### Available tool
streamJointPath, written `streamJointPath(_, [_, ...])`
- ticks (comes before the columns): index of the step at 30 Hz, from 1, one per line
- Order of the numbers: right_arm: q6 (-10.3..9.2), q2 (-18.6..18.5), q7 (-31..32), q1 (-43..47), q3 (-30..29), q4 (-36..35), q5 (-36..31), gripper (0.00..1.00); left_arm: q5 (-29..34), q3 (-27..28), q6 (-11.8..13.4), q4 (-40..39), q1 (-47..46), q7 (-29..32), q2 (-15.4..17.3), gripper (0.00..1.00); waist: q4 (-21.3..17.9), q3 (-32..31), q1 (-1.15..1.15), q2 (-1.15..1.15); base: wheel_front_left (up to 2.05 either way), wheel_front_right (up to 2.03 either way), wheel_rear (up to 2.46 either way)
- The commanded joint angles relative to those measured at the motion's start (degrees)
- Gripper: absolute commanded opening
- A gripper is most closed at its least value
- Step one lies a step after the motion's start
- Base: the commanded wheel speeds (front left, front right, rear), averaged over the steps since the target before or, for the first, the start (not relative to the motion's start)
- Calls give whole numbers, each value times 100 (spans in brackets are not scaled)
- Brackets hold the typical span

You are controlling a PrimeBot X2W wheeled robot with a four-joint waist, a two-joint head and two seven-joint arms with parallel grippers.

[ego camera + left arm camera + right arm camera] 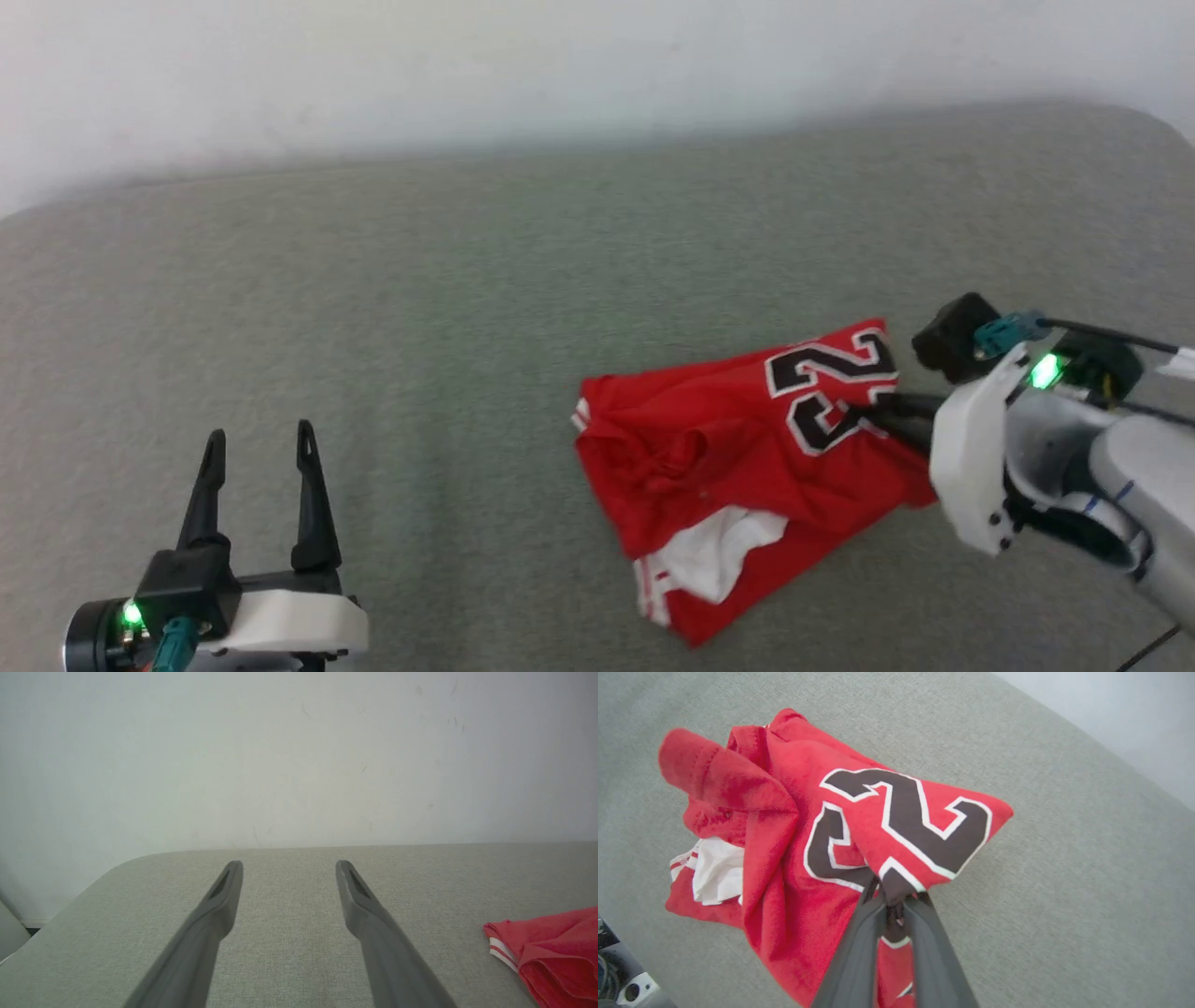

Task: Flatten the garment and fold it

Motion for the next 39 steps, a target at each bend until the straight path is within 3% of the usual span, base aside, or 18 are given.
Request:
streamJointPath(1, [-5,-142,-74,-227,56,-10,-149,0,32,47,-12,-70,1,-28,-8,100,-699,88,0,0,0,0,0])
streamJointPath(7, [-5,-473,-274,-852,246,232,-663,0,125,114,7,-289,-104,-28,65,100,-1428,504,0,0,0,0,0])
streamJointPath(12, [-5,-596,-521,-1282,151,895,-945,0,199,136,-22,-447,-291,-28,239,100,-1753,980,0,0,0,0,0])
streamJointPath(21, [-5,-576,-1095,-1848,-198,2403,-1563,0,269,69,-68,-747,-660,-28,489,100,-1780,1715,0,0,0,0,0])
streamJointPath(37, [-5,0,-2254,-2453,-1513,5213,-2424,0,261,-52,-9,-1305,-1077,-28,723,100,-1589,2537,0,0,0,0,0])
streamJointPath(38, [-5,70,-2333,-2459,-1587,5340,-2463,20,257,-57,2,-1303,-1082,-28,724,100,-1583,2534,0,0,0,0,0])
streamJointPath(39, [-5,135,-2416,-2469,-1655,5461,-2510,90,250,-63,11,-1289,-1086,-28,723,100,-1573,2512,0,0,0,0,0])
